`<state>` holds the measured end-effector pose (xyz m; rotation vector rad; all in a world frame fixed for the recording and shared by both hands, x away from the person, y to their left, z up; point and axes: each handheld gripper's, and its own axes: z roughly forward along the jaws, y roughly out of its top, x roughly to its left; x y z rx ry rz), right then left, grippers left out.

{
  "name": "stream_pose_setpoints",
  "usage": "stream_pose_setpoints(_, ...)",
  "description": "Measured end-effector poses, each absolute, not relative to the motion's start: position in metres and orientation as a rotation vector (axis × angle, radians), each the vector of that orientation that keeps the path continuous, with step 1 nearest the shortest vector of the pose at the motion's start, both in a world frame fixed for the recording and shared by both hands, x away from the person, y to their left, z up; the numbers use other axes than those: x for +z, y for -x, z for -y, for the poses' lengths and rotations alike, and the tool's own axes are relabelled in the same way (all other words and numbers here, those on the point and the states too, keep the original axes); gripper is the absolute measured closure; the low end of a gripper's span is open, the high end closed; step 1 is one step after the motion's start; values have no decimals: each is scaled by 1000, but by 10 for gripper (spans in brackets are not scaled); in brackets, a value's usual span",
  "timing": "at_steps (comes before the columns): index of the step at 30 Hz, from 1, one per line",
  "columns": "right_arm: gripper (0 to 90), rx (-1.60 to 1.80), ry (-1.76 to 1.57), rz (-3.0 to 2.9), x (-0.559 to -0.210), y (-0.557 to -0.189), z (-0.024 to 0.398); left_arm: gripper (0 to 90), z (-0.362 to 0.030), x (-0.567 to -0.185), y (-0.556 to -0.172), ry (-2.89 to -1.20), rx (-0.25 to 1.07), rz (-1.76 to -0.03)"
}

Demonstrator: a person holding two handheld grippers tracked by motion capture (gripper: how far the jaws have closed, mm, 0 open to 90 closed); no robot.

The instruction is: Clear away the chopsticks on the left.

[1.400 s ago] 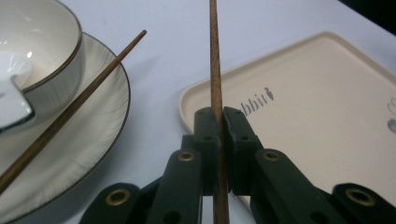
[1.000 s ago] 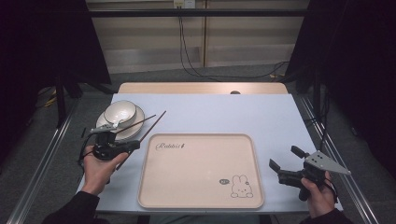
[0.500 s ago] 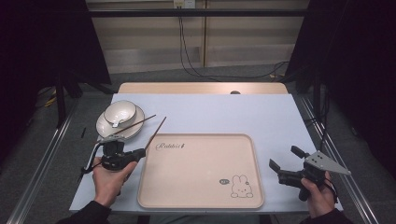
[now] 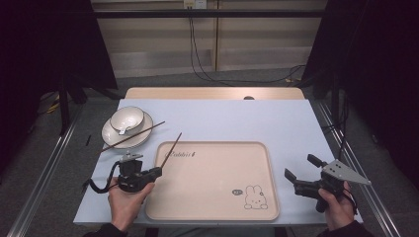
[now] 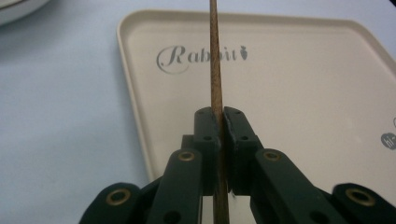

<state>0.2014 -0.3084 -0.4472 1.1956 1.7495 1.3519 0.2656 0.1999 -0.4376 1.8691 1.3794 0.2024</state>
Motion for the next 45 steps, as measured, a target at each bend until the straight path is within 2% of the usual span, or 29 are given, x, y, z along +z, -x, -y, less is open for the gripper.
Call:
stream_pose_setpoints(13,25,1359,-1184,-1766,-447,-202,308,847,-187,-456,-265,-1924,227,-1436)
stream_pose_setpoints(29,25,1362,-1188,-1763,-447,-202,308,845,-181,-464,-264,-1965,194,-1460)
stream_pose_setpoints(38,25,1363,-1187,-1763,-447,-202,308,803,-179,-464,-264,-1975,190,-1444)
stream_pose_setpoints(45,25,1366,-1184,-1766,-447,-202,308,697,-182,-459,-267,-1956,188,-1376)
